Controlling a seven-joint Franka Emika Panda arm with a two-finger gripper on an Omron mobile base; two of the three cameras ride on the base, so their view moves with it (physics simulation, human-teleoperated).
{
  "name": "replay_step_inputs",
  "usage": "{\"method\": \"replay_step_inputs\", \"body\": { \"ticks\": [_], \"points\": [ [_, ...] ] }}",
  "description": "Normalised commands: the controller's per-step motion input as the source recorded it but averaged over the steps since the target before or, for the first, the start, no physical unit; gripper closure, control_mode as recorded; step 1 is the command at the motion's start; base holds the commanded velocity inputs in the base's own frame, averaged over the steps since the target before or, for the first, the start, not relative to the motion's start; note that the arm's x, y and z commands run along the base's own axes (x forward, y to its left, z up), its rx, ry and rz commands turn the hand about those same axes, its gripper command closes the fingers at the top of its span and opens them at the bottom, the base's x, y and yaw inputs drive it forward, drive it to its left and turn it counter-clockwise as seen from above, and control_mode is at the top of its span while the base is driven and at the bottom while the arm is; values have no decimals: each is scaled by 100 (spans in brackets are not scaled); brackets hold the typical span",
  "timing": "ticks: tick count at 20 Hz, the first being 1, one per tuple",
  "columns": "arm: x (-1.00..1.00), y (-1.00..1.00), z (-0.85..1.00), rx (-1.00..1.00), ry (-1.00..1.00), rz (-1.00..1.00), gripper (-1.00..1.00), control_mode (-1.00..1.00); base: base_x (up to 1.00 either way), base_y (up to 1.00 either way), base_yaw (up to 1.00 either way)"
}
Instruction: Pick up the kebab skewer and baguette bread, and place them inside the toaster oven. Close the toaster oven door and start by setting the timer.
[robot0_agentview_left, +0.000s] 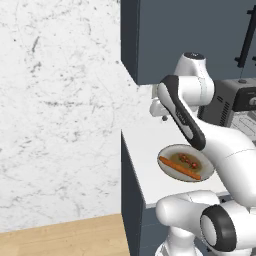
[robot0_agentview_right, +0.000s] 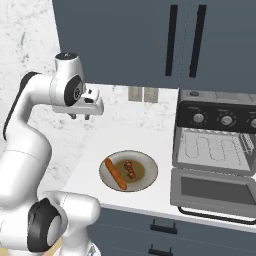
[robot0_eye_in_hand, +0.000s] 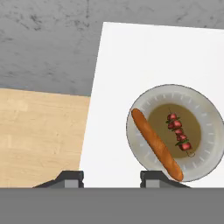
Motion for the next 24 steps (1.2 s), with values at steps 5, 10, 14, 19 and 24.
{"method": "replay_step_inputs", "body": {
  "ticks": [5,10,14,19,24],
  "points": [
    [-74,27,0,-1,0,-11,-100,-100,0,0,0],
    [-39,6,0,0,0,-6,-100,-100,0,0,0],
    [0,0,0,0,0,0,-100,-100,0,0,0],
    [0,-16,0,0,1,2,-100,-100,0,0,0],
    [0,-100,-46,18,15,19,-100,-100,0,0,0]
  ]
}}
